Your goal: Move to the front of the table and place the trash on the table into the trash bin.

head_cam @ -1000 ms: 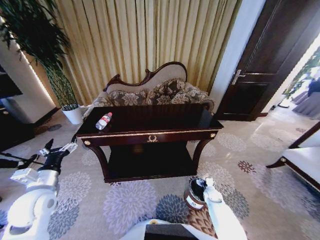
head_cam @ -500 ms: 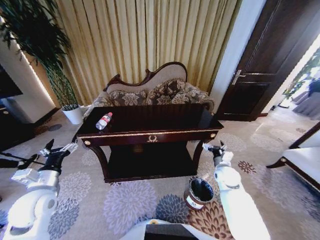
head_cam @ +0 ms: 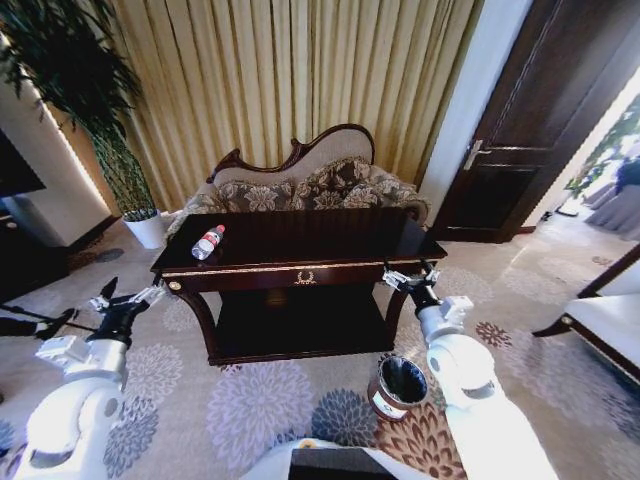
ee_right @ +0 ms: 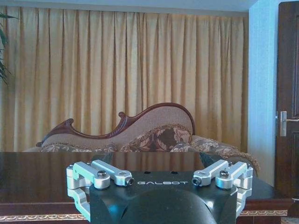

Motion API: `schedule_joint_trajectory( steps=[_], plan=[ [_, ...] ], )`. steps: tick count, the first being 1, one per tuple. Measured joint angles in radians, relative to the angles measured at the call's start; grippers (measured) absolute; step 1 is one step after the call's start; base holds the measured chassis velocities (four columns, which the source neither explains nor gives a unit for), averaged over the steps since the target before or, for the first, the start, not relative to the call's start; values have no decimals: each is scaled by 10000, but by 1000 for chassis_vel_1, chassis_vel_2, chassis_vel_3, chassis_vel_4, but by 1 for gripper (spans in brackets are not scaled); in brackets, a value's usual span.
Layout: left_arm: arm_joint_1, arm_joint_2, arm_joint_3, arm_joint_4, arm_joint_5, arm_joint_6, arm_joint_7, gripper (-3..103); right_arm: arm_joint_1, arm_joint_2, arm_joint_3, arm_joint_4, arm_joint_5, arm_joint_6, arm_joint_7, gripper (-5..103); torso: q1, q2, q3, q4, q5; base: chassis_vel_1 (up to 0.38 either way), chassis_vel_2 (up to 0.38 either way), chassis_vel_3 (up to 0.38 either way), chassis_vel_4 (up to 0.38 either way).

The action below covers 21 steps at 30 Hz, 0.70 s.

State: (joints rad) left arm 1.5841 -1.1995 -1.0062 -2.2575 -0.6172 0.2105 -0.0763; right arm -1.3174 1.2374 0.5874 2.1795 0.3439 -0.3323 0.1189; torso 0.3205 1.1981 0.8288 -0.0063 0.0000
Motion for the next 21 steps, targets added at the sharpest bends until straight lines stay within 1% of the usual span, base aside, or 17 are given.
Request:
schedule_joint_trajectory(
  steps=[1,6,10,18,21],
  plan=[
    [-29,-5,51,7,46,4,-1,100,-27,1,6,-10,0,9,0,100,0,1,0,-3,0,-65,59,85,-45],
    [-107,-23,174,13,155,27,-5,100,-72,42,-16,-70,-38,20,0,100,-2,2,-1,-2,0,-116,126,103,-95],
    [-163,-33,236,-29,174,118,-23,100,-119,80,-53,-107,-74,32,0,100,-1,1,0,-2,0,-204,184,204,-202],
    [-165,-33,192,21,175,126,-32,100,-304,112,-101,-9,-183,69,0,100,5,-3,3,-1,0,-267,260,278,-259],
    [-165,-31,178,52,169,122,-32,100,-370,129,-180,-12,-354,302,-1,100,12,-7,5,-3,-1,-201,229,164,-202]
  ],
)
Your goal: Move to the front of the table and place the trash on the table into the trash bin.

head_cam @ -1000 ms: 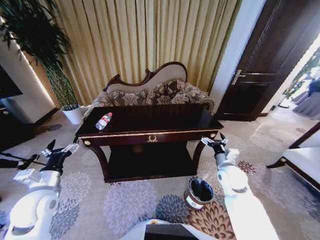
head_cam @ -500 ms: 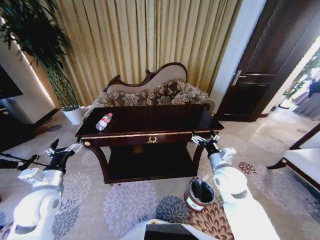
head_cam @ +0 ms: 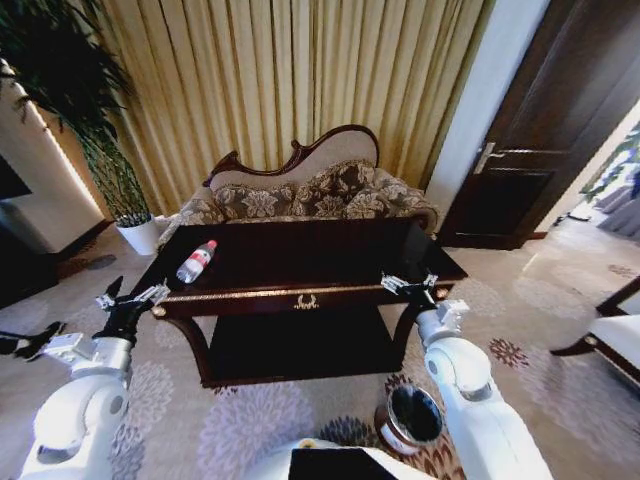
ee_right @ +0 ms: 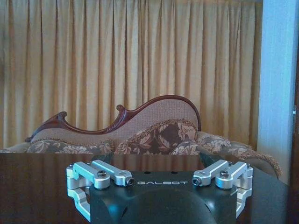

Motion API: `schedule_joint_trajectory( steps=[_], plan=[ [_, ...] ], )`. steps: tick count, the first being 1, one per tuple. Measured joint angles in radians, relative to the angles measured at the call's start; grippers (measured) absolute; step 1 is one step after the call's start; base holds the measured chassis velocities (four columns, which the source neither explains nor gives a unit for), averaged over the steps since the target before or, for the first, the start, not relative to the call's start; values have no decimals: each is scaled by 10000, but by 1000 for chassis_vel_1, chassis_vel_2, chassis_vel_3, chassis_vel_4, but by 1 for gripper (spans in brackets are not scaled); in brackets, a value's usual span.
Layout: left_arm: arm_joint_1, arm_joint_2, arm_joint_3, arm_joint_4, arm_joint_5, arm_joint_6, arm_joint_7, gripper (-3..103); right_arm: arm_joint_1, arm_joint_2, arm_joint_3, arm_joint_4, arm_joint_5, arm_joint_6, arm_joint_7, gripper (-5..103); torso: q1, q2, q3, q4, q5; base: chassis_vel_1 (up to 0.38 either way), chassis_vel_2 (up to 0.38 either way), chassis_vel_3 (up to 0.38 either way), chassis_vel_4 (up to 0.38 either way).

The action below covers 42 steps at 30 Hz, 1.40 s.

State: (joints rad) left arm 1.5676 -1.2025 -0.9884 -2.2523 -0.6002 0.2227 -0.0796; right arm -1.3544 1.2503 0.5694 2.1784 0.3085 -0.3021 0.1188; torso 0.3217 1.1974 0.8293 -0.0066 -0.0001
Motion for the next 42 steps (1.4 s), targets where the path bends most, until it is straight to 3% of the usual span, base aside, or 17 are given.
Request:
schedule_joint_trajectory(
  steps=[33,36,39,40,42],
  plan=[
    [85,-18,-141,24,-91,-63,8,100,28,100,-312,-187,-269,36,0,100,-11,5,-5,0,1,-23,49,29,-56],
    [167,35,-226,-127,-205,184,-36,100,74,35,-304,-221,-246,32,0,100,-14,8,-6,0,3,0,0,0,0],
    [32,441,-358,-180,-1041,1208,-140,100,217,-20,-340,-337,-203,27,0,100,-14,7,-5,4,1,0,0,0,0],
    [32,441,-358,-180,-1041,1208,-140,100,217,-20,-340,-337,-203,27,0,100,-14,7,-5,4,1,0,0,0,0],
    [-354,817,-451,-258,-2119,2195,-545,100,261,-12,-364,-423,-183,26,-1,100,-12,7,-4,1,0,0,0,0,0]
  ],
)
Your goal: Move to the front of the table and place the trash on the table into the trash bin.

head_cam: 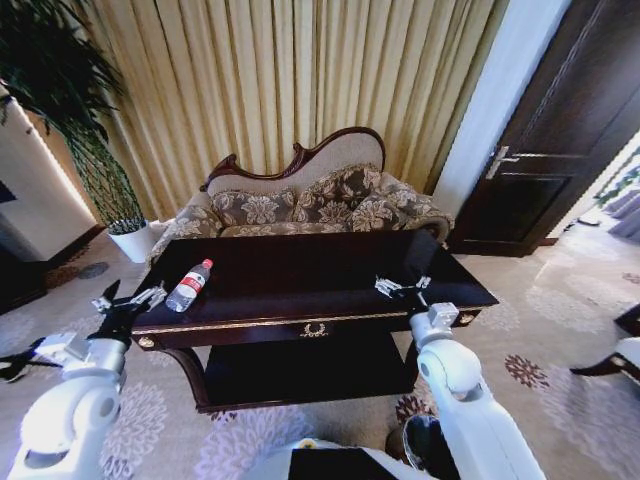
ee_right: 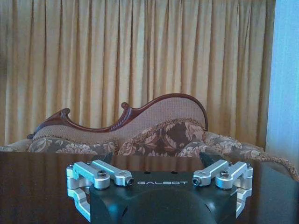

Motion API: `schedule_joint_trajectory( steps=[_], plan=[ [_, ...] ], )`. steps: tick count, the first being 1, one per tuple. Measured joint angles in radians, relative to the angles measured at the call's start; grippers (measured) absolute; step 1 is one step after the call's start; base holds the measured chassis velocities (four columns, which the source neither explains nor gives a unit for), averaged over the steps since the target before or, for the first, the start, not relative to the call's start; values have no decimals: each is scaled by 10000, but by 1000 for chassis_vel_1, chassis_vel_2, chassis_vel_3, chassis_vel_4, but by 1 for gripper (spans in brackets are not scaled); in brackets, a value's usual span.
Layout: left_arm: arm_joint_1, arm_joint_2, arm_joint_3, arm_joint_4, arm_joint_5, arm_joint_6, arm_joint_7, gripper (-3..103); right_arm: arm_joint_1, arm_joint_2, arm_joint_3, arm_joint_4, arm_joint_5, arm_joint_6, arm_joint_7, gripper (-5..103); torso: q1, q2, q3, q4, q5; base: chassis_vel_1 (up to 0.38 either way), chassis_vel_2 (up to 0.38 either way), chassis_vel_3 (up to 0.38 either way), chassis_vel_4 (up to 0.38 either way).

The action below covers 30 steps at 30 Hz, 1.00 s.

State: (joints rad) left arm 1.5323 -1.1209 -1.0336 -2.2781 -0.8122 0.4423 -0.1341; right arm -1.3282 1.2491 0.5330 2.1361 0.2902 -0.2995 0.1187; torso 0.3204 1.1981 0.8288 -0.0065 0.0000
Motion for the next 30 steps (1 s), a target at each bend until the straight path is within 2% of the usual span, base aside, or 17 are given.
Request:
schedule_joint_trajectory(
  steps=[2,3,4,5,9,11,12,14,15,16,23,27,30],
  plan=[
    [-714,576,-60,-153,-1627,1679,-1554,100,-11,34,-10,-92,-3,2,0,100,2,0,1,-3,0,0,0,0,0],
    [-714,576,-60,-153,-1627,1679,-1554,100,-11,34,-10,-92,-3,2,0,100,2,0,1,-3,0,0,0,0,0],
    [-991,842,-61,-173,-2077,2299,-2133,100,-29,58,3,-128,-6,6,0,100,2,-1,0,-7,-2,0,0,0,0],
    [-1090,1008,-62,-202,-2223,2569,-2402,100,-39,74,23,-152,-6,10,0,100,3,-1,1,-8,2,0,0,0,0],
    [-992,1379,-81,-315,-2248,2839,-2638,100,-47,94,104,-256,-12,34,0,100,2,-1,1,1,2,0,0,0,0],
    [-948,1430,-74,-298,-2140,2846,-2597,100,-46,98,113,-285,-12,41,0,100,2,-1,0,1,1,0,0,0,0],
    [-915,1537,-13,-154,-1847,2845,-2245,100,-35,121,122,-337,-14,51,0,100,2,-1,0,3,0,0,0,0,0],
    [-972,1765,59,205,-1593,2741,-935,100,-33,167,106,-399,-21,58,0,100,2,-1,0,1,-2,0,0,0,0],
    [-972,1765,59,205,-1593,2741,-935,100,-33,167,106,-399,-21,58,0,100,2,-1,0,1,-2,0,0,0,0],
    [-1085,1955,163,495,-1432,2544,-161,100,-38,203,90,-424,-35,61,0,100,2,-1,1,0,-1,0,0,0,0],
    [-1334,2533,350,1092,-1656,2696,555,100,-98,226,178,-466,-52,80,0,100,2,-1,1,-4,0,0,0,0,0],
    [-1124,2550,346,1041,-1559,2735,441,100,-108,232,218,-530,-58,130,0,100,2,-1,1,1,-1,0,0,0,0],
    [-965,2487,389,1069,-1183,2739,422,100,-127,276,221,-651,-154,254,0,100,2,-1,1,2,0,0,0,0,0]
  ],
)
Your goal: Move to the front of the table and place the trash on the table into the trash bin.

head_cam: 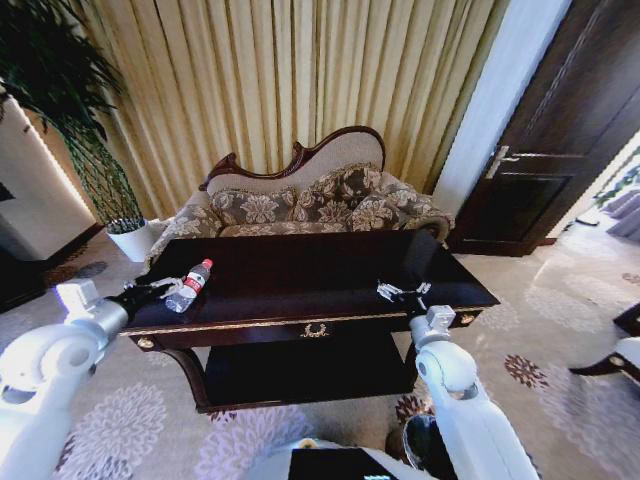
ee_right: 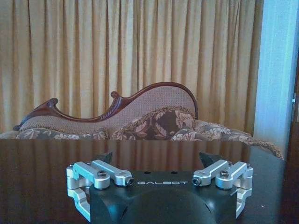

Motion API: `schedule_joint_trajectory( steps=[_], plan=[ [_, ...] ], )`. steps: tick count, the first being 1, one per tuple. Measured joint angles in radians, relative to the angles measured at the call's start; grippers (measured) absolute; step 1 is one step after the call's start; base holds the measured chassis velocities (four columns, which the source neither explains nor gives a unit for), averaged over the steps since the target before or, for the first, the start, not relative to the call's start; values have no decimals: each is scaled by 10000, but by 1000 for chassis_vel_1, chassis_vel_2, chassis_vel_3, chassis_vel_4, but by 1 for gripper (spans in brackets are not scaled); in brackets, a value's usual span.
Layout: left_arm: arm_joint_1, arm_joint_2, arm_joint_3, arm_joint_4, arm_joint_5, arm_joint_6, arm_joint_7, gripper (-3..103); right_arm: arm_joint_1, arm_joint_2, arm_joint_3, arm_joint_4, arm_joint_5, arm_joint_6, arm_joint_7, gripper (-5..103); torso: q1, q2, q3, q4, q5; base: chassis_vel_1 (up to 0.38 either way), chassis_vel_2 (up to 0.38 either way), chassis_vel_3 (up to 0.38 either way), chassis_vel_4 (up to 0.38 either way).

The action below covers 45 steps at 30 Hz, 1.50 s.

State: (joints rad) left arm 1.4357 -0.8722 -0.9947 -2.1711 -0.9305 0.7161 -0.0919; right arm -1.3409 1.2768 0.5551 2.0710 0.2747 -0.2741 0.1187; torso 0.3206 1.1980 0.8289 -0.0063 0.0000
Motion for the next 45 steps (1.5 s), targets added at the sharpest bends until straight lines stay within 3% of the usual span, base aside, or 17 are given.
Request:
schedule_joint_trajectory(
  steps=[17,45],
  plan=[
    [-296,-117,627,1123,977,-31,792,100,-49,111,49,-130,-161,207,0,100,0,0,0,-2,-1,0,0,0,0],
    [-404,-375,824,1391,1334,-50,1224,100,129,50,-14,-329,-308,434,0,100,0,0,0,-3,0,0,0,0,0]
  ],
)
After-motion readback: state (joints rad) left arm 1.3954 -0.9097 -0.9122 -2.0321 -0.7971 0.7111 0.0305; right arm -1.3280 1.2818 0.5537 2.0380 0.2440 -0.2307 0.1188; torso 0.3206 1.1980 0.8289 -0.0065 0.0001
